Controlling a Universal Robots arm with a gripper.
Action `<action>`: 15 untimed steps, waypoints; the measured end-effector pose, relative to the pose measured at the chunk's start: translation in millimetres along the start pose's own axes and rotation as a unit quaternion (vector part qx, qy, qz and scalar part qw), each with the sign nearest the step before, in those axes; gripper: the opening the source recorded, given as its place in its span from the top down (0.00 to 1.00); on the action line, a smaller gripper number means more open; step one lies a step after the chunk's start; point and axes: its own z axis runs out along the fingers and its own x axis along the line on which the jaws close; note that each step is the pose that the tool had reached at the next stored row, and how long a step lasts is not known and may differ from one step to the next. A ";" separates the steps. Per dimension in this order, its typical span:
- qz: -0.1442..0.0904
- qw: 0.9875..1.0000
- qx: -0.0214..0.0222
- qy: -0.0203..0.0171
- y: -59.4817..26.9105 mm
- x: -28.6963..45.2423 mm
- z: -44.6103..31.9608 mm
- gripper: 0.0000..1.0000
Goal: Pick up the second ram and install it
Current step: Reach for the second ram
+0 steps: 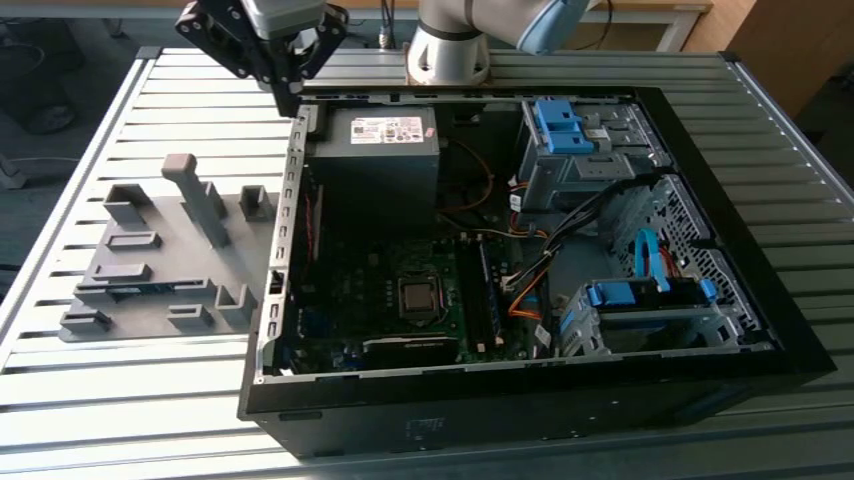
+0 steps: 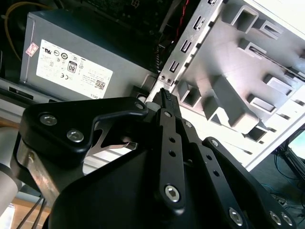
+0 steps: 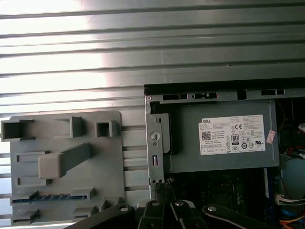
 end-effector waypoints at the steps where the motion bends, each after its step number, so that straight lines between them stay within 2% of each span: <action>1: 0.000 1.000 0.000 0.000 0.0 0.3 0.0 0.89; 15: 0.000 1.000 0.000 0.000 -0.4 4.9 0.2 0.89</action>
